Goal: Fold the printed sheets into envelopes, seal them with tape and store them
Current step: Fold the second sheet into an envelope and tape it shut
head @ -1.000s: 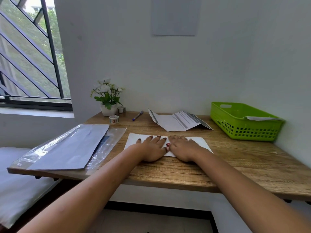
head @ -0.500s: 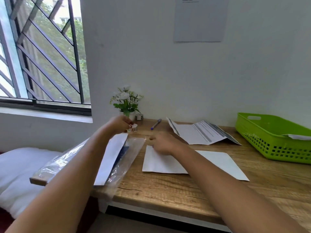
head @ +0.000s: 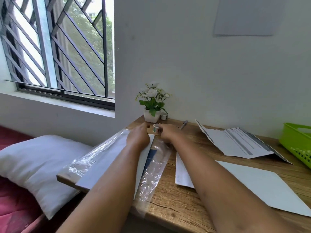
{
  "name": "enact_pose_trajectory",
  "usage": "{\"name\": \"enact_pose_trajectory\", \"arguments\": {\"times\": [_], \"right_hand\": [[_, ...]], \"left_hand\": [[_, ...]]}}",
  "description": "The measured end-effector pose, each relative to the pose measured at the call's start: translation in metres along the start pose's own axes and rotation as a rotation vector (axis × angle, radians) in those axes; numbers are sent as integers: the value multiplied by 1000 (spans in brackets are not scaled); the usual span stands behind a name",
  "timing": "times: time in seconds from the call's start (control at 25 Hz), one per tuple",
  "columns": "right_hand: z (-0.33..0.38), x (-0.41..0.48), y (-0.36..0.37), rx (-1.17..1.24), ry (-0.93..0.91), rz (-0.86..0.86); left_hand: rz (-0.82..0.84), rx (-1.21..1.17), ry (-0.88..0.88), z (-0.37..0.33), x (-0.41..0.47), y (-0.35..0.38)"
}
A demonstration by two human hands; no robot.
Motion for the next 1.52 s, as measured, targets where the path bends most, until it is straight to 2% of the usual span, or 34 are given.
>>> {"name": "enact_pose_trajectory", "arguments": {"times": [0.16,0.32,0.4,0.48,0.52,0.72,0.92,1.28,1.52], "right_hand": [[-1,5,-4,30,9,-102],[-8,-23,-32,186,-118,-140],[-20,-51,-55,305,-169,-183],[-38,-83,-77,409,-211,-243],[-50,-100,-87,439,-223,-287],[-102,-165,-115,586,-250,-446],[-158,-190,-111,650,-237,-386],[-185,-180,-94,640,-255,-383],[-188,-185,-99,596,-250,-422]], "left_hand": [[9,6,38,-3,-4,1],[29,-53,158,-25,-15,-14],[92,-295,226,-47,-25,-26],[251,-603,197,-73,-39,-38],[335,-677,169,-90,-45,-42],[487,-678,170,-175,-73,-29],[492,-767,232,-219,-94,14],[393,-695,248,-212,-91,49],[442,-638,278,-216,-101,46]]}}
Point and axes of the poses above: each hand's wrist, its own x-axis towards the middle knuckle, its own y-axis out of the palm, z = x × y, the point moved 5 cm from there along x, towards the middle knuckle, and after that the axes turned 1 degree about z, right-handed, at the moved point
